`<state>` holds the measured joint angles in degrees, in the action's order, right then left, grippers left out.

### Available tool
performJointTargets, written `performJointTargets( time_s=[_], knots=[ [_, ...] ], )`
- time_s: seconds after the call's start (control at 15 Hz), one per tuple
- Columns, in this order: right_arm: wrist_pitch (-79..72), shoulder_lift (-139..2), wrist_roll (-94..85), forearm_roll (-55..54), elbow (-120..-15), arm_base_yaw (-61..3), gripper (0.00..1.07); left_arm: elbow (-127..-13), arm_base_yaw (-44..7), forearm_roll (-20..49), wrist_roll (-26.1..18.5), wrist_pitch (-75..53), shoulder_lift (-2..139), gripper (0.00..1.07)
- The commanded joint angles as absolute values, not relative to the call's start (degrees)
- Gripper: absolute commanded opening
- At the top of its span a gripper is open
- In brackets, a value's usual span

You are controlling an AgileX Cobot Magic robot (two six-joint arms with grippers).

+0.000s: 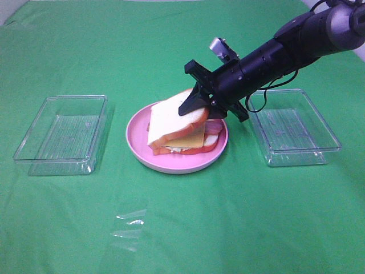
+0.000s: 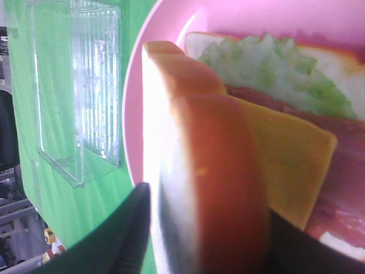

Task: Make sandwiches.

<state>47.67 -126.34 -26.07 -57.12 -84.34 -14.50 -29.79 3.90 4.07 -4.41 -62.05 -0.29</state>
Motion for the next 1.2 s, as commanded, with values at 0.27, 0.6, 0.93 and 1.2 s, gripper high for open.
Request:
performJointTargets(
  time_s=[0.27,0.6,0.93,1.2],
  knots=[
    [48.8,-125.3,-26.3,-50.0,-84.3,-14.5,0.89,-29.6,3.8,4.5,-4.4,-61.5,-1.4,0.98],
    [47.2,-118.3,-23.2,-36.6,-84.3,-14.5,0.89,-29.6,3.8,4.5,-4.4,-61.5,-1.4,0.98],
    [46.3,-113.0,-19.1,-27.4,-84.6,-14.1,0.89,-29.6,3.8,4.5,-4.4,-61.5,-1.4,0.98],
    [53.3,-112.1,-14.0,-21.3,-91.3,-6.1,0.89,-29.6,3.8,4.5,-4.4,-61.5,-1.4,0.98]
  ],
)
